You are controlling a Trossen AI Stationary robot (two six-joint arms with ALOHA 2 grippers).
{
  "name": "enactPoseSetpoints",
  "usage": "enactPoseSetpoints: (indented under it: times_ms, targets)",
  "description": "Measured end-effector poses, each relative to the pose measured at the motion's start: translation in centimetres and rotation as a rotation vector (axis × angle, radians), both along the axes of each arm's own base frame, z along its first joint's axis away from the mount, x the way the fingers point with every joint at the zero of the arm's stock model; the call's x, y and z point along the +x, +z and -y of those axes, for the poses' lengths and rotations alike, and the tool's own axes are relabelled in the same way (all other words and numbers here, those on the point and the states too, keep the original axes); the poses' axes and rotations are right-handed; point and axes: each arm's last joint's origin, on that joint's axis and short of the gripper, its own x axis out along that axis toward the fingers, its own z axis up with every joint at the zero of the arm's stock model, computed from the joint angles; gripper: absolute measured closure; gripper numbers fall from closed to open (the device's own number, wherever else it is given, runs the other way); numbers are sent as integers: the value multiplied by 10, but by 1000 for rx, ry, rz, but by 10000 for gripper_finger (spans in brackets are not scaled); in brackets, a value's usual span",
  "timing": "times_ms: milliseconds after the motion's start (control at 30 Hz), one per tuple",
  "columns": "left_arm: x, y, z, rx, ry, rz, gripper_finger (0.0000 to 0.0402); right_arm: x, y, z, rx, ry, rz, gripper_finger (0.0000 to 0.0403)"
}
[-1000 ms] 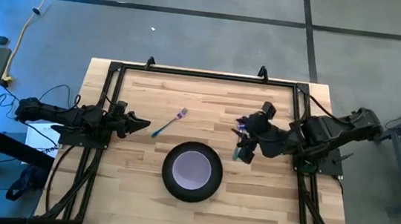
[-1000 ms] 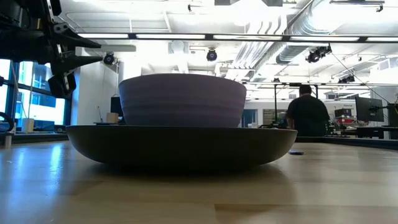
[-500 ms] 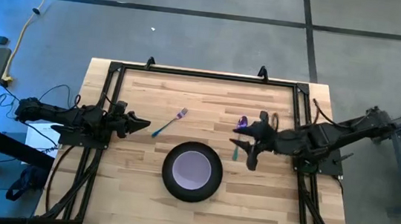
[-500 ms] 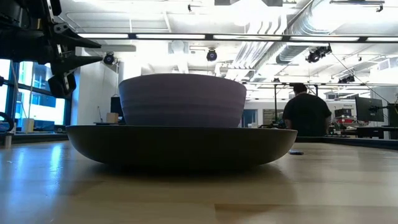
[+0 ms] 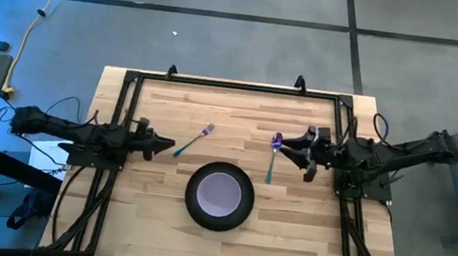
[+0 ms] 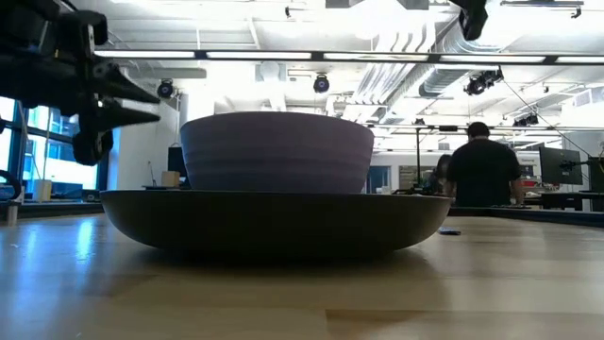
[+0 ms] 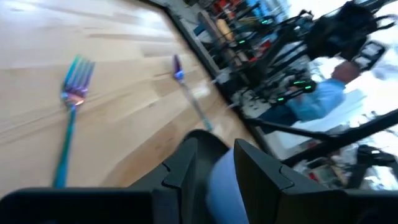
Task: Set table place
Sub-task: Put the violet fork to the left side of the black plate
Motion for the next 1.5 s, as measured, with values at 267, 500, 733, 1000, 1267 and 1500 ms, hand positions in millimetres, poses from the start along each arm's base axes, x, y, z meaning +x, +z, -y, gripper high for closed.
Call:
enactPoseSetpoints:
  times_ms: [267, 500, 733, 1000, 1267, 1500]
  targets:
    - [5, -10, -2, -16, 63, -103, 307, -7, -1, 7, -15, -92, -10, 256]
    - [10, -1, -3, 83, 90, -36, 307, -9, -9, 11, -21, -214, -85, 256]
    - [11, 16, -5, 202, 181, 88, 307, -9, -9, 10, -36, -190, -89, 256]
    - [11, 18, -5, 165, 188, 127, 307, -9, -8, 10, -36, -154, -83, 256]
    - [11, 18, -5, 181, 185, 117, 307, -9, -8, 10, -12, -155, -78, 256]
    - [11, 17, -5, 245, 178, 86, 307, -9, -8, 12, 29, -172, -67, 256]
